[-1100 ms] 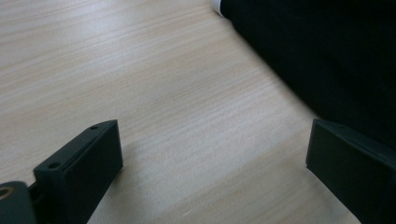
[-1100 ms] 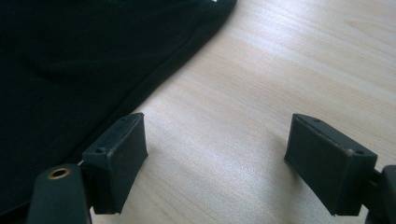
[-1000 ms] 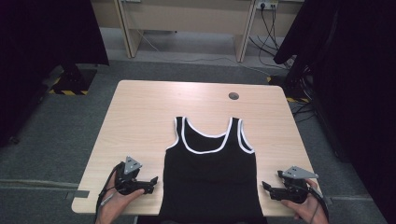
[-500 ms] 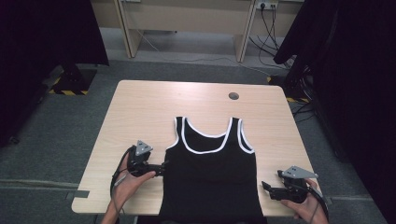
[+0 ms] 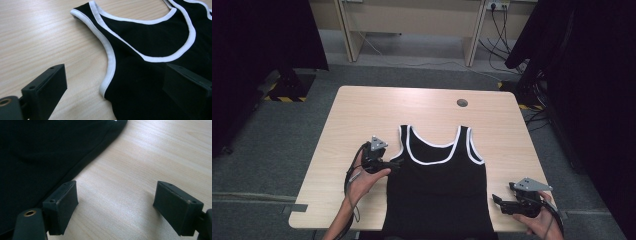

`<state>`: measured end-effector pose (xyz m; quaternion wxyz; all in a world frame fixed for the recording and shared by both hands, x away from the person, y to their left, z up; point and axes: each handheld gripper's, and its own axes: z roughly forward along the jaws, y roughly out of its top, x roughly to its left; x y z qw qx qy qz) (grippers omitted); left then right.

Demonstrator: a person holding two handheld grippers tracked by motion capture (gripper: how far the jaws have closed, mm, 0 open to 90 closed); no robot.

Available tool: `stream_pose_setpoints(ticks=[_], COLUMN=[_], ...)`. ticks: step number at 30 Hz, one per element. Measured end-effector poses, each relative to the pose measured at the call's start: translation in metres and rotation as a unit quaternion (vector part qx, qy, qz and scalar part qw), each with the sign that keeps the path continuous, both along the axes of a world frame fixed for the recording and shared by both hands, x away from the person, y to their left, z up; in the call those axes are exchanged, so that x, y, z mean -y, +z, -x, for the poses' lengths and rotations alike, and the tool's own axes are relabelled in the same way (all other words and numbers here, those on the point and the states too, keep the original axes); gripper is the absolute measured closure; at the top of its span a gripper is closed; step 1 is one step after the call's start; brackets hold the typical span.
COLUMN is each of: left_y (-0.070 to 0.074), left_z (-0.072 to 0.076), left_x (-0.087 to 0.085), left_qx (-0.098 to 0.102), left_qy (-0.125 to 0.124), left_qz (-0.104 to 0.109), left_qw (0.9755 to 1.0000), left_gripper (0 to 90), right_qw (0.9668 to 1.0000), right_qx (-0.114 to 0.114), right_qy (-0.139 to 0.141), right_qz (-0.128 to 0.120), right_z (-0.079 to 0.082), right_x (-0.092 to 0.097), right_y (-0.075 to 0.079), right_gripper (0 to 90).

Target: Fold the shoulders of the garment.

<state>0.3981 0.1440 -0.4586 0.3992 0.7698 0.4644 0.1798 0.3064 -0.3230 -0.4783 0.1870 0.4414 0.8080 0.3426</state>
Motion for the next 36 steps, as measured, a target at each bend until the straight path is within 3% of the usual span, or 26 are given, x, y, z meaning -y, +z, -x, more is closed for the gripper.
stream_pose_setpoints(ticks=[36], left_y=[0.001], left_z=[-0.049], left_x=[0.025], left_qx=[-0.01], left_qy=[0.013], left_qz=[-0.014], left_qw=[0.9998], left_gripper=[5.1], right_qw=[1.0], right_qx=[-0.001], right_qy=[0.001], right_qz=[0.0], right_z=[-0.001], right_x=[0.0], right_y=[0.0], right_gripper=[19.3])
